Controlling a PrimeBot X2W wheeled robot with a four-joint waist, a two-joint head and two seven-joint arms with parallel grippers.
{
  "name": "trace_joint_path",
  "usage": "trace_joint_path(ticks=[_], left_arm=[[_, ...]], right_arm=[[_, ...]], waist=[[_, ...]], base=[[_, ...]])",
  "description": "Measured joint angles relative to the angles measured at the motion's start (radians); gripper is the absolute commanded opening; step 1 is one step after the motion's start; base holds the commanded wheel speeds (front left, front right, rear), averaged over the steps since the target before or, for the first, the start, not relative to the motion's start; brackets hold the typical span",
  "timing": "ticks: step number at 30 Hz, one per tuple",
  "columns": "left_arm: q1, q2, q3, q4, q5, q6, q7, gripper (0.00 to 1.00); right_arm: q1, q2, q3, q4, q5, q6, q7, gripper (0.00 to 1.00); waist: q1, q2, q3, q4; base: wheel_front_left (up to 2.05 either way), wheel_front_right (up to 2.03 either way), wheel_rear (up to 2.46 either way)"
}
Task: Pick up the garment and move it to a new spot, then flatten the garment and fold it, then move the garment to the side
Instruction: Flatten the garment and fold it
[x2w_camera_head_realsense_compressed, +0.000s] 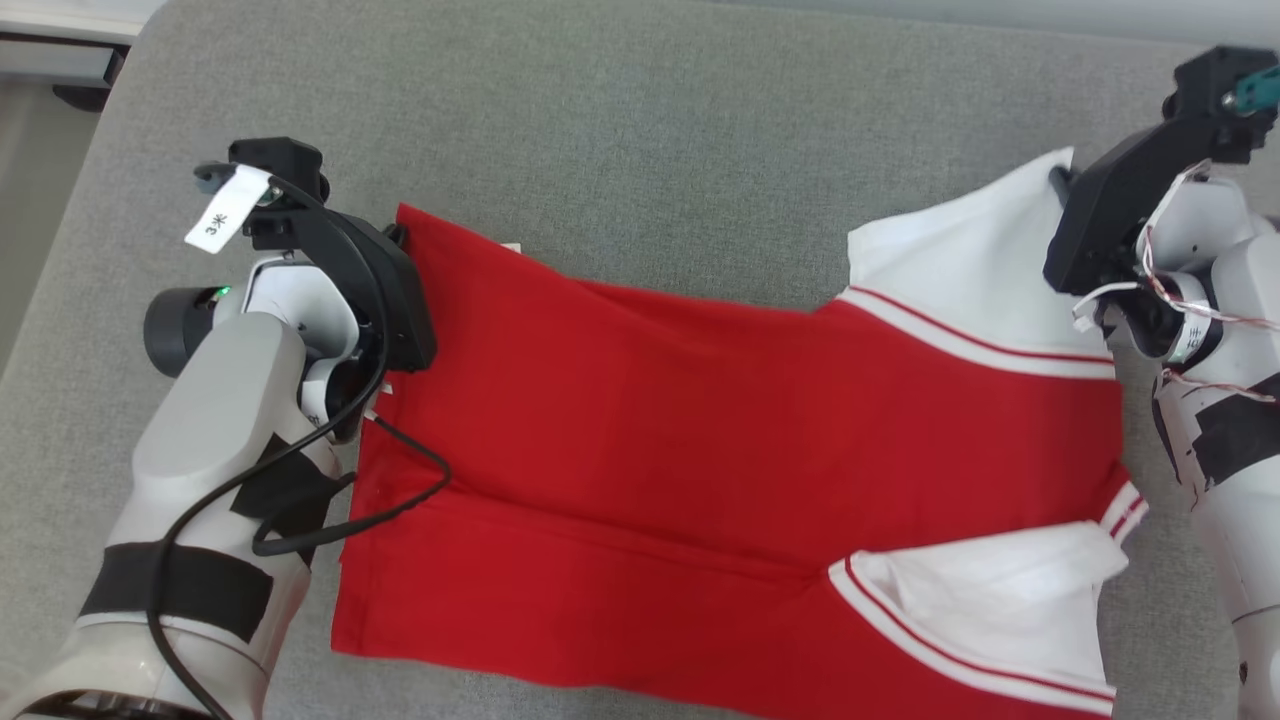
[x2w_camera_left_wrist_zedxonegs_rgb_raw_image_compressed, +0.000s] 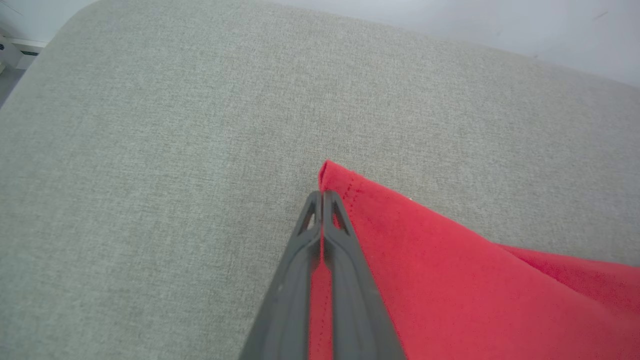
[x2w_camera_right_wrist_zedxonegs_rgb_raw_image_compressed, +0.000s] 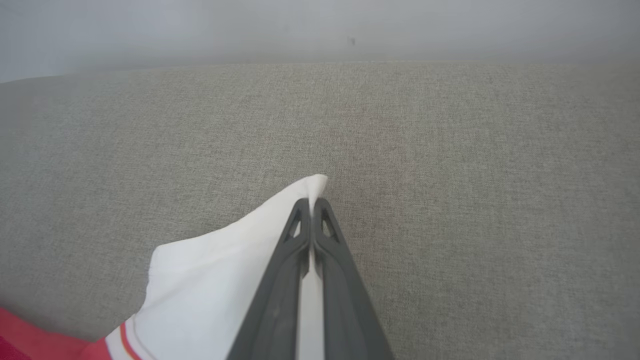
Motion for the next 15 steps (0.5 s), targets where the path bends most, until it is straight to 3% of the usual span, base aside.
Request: trace_joint_path(ticks=[8, 15], left_arm=[[-0.011, 0.010, 0.001, 0.008, 0.007, 0.000, -0.051, 0.00], [0.012, 0.008, -0.019, 0.010, 0.016, -0.029, -0.123, 0.00]], right_arm=[[-0.021, 0.003, -0.024, 0.004, 0.012, 0.013, -0.085, 0.00], [0.074, 0.000, -0.022, -0.064, 0.073, 0.142, -0.129, 0.00]], waist=[[0.0000, 0.0000, -0.028, -0.010], [0.0000, 0.0000, -0.065, -0.012]], base=[[0.00, 0.00, 0.00], [0.00, 0.00, 0.00]])
